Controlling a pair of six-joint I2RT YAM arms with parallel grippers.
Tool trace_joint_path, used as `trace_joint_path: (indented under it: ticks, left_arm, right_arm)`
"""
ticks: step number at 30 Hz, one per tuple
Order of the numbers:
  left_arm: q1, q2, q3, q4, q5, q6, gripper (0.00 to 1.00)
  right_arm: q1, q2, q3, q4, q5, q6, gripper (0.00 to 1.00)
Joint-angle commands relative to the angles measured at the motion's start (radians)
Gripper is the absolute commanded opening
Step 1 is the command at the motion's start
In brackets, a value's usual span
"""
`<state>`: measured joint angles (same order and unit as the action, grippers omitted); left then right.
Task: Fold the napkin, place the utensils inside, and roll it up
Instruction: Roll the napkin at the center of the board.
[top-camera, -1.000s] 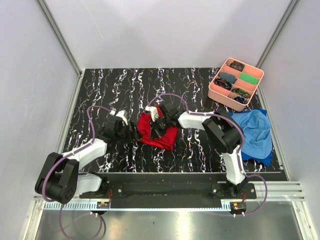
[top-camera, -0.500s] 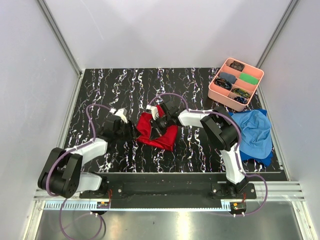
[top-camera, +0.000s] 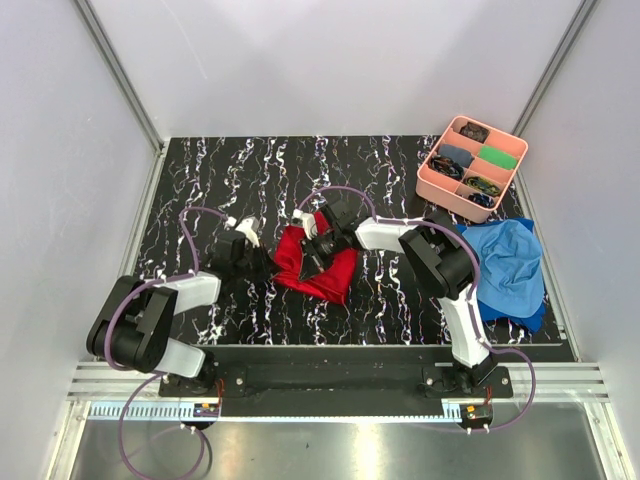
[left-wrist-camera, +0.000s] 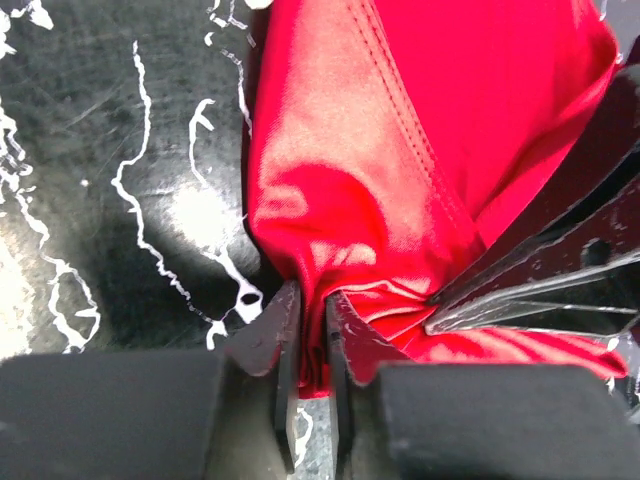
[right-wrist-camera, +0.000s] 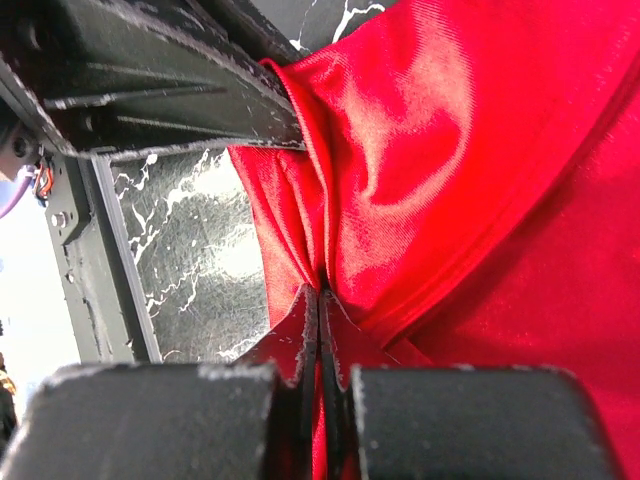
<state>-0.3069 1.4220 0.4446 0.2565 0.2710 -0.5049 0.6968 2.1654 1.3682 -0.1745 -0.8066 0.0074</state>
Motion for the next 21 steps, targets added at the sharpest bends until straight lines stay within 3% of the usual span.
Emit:
trace_joint_path:
  ticks: [1, 2, 6, 9, 12, 15, 21]
  left_arm:
    - [0.003, 0.015, 0.023, 0.003, 0.031, 0.011, 0.00]
    - [0.002, 0.015, 0.025, -0.009, 0.031, 0.002, 0.00]
    - [0.003, -0.001, 0.055, -0.161, 0.007, -0.059, 0.00]
    - [0.003, -0.009, 0.091, -0.274, 0.004, -0.069, 0.00]
    - [0.003, -0.028, 0.118, -0.348, -0.001, -0.060, 0.00]
    - [0.003, -0.037, 0.143, -0.404, -0.038, -0.040, 0.00]
    - [0.008, -0.029, 0.166, -0.439, -0.065, -0.026, 0.00]
  right_arm:
    - [-0.002, 0.034, -0.009, -0.102, 0.076, -0.015, 0.04]
    - [-0.002, 0.024, -0.008, -0.103, 0.086, -0.014, 0.06]
    - [-0.003, -0.111, -0.020, -0.109, 0.182, -0.014, 0.40]
    - [0.006, -0.232, -0.049, -0.111, 0.268, -0.029, 0.52]
    - [0.071, -0.347, -0.104, -0.106, 0.436, -0.078, 0.55]
    - [0.118, -0.423, -0.162, -0.088, 0.494, -0.063, 0.56]
    - [0.130, -0.492, -0.302, -0.016, 0.341, 0.103, 0.56]
